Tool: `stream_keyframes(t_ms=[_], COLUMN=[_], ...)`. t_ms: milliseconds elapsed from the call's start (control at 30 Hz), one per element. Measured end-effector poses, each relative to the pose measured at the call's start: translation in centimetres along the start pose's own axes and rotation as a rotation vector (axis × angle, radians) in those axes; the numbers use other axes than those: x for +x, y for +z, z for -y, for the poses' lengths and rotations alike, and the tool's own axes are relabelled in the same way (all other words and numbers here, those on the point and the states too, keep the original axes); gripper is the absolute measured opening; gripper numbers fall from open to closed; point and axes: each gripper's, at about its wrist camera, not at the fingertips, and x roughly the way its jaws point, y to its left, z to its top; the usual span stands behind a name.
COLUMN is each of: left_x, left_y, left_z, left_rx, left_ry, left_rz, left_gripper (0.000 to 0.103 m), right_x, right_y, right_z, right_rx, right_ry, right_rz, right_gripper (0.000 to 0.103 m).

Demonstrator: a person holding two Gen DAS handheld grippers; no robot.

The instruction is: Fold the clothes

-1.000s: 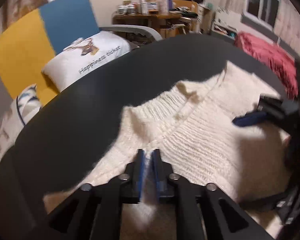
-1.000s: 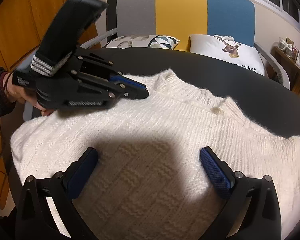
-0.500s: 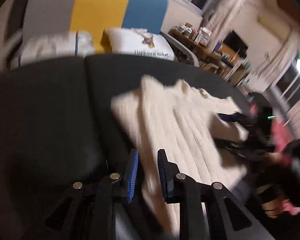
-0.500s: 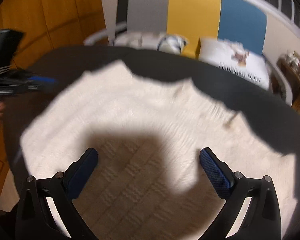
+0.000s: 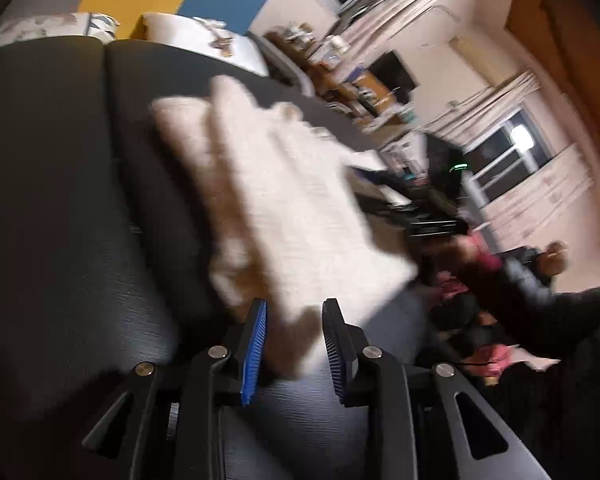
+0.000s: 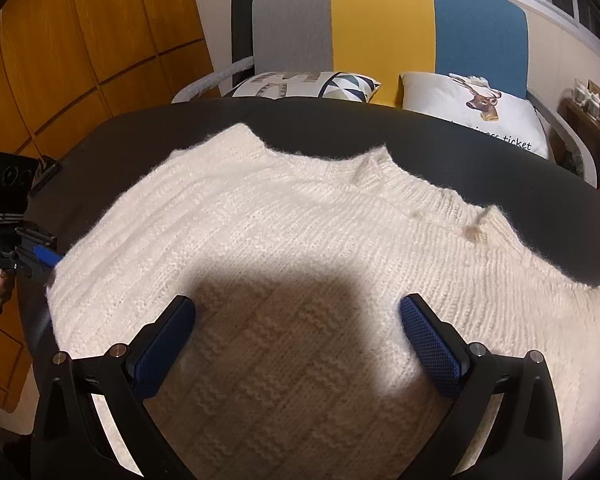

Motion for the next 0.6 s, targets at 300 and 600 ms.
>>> stream_keyframes(t_ms=[300, 600], left_x=[2.3, 3.1], left_y=[0.8, -0.5], left_z=[-0.2, 0.5], left_rx=[0.059, 0.076], left_ry=[-0.173, -0.284], left_rz=[-0.083, -0.115], left_gripper=[0.028, 0.028], right_x=[-2.5, -0.8], right_y=[2.6, 6.6], right_z=[-0.8, -3.3], right_rx=[0.041, 0.013], right_ry=[0.115, 0.155], right_rz=[-0.003, -0.029], right_gripper=[0.103, 0.103])
